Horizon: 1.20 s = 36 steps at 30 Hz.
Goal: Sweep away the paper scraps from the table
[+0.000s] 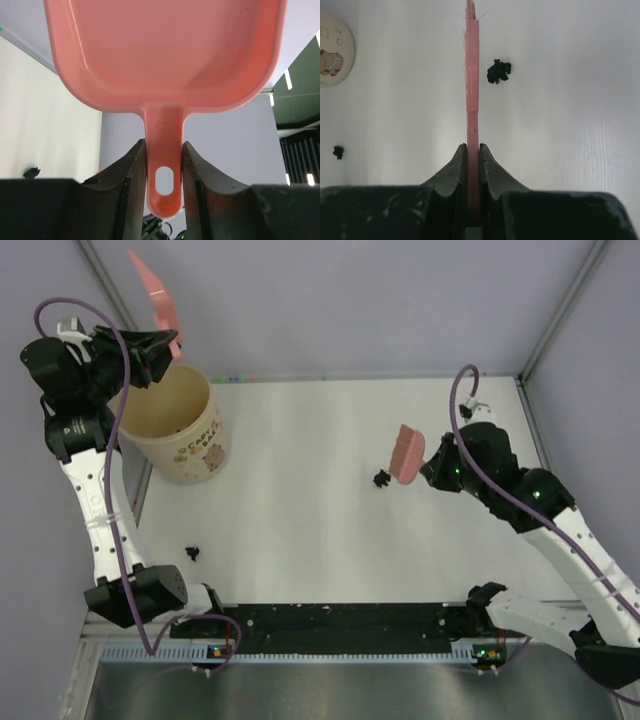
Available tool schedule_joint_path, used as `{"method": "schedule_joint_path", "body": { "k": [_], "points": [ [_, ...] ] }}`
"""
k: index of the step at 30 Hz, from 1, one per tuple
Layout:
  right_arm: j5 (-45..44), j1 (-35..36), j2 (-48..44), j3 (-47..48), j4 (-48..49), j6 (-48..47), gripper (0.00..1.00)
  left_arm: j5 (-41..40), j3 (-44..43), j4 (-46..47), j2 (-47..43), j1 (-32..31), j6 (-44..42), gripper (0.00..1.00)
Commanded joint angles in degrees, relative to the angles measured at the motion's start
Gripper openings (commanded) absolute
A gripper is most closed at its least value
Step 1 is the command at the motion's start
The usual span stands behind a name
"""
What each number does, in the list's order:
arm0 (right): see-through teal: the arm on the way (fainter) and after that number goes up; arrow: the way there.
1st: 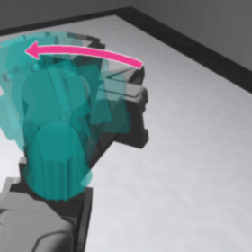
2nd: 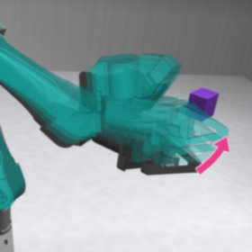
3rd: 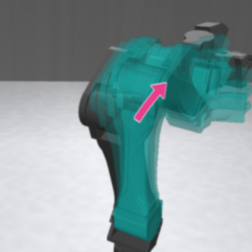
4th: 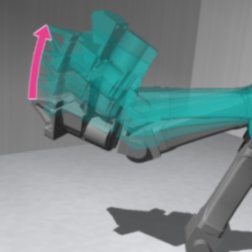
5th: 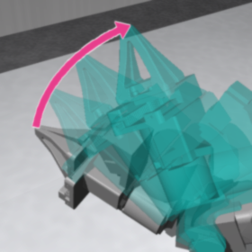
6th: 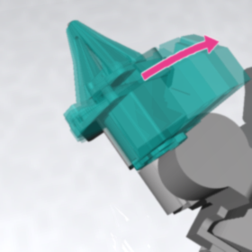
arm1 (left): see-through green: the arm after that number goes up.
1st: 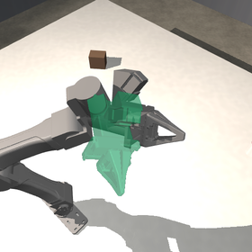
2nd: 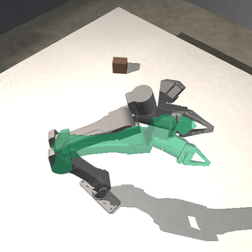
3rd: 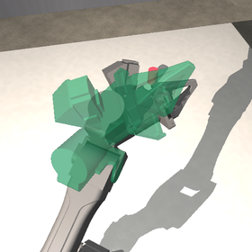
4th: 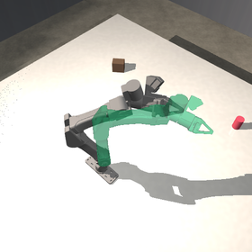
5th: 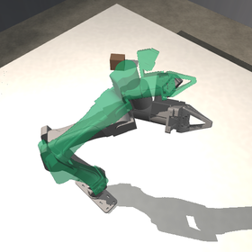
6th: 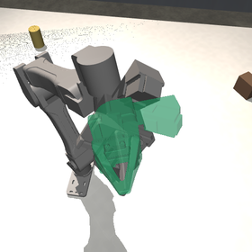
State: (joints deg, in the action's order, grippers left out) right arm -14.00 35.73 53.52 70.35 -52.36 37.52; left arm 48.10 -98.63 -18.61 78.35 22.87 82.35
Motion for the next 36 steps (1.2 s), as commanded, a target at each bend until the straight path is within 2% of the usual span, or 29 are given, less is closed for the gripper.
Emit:
{"method": "schedule_joint_path", "body": {
  "k": [1, 5, 8, 12, 16, 20, 26, 31, 36],
  "points": [
    [-7.1, -0.2, 8.0, 7.8, 1.4, -9.9, 0.0, -1.9, -4.8, -11.8, -3.8, -1.9, -12.2, 0.0],
    [-12.1, -1.0, 15.9, 11.0, 1.3, -17.0, 0.0, -6.7, -6.4, -22.7, -5.4, -6.5, -21.6, 0.0],
    [-13.9, -2.2, 21.2, 11.0, 3.3, -20.4, 0.0, -12.8, -4.7, -29.8, -7.7, -14.7, -29.1, 0.0],
    [-12.2, -4.2, 27.8, 11.9, 6.0, -22.9, 0.0, -21.6, 3.8, -36.7, -13.2, -24.2, -35.7, 0.0],
    [-9.2, -4.3, 34.4, 13.0, 7.0, -26.3, 0.0, -25.1, 14.1, -38.4, -19.5, -28.2, -37.7, 0.0],
    [-4.1, -4.3, 37.1, 12.0, 9.3, -28.5, 0.0, -27.2, 19.9, -41.8, -23.0, -30.6, -40.1, 0.0],
    [4.5, -4.3, 38.0, 11.7, 10.3, -29.7, 0.0, -28.4, 25.1, -44.3, -26.5, -31.0, -42.0, 0.0],
    [19.1, -4.3, 34.6, 11.9, 9.3, -29.7, 0.0, -28.8, 27.3, -46.0, -27.8, -31.0, -44.1, 0.0],
    [33.8, -4.3, 26.3, 10.5, 14.2, -23.3, 0.0, -30.3, 29.2, -48.4, -27.8, -31.2, -48.2, 0.0]
  ]
}}
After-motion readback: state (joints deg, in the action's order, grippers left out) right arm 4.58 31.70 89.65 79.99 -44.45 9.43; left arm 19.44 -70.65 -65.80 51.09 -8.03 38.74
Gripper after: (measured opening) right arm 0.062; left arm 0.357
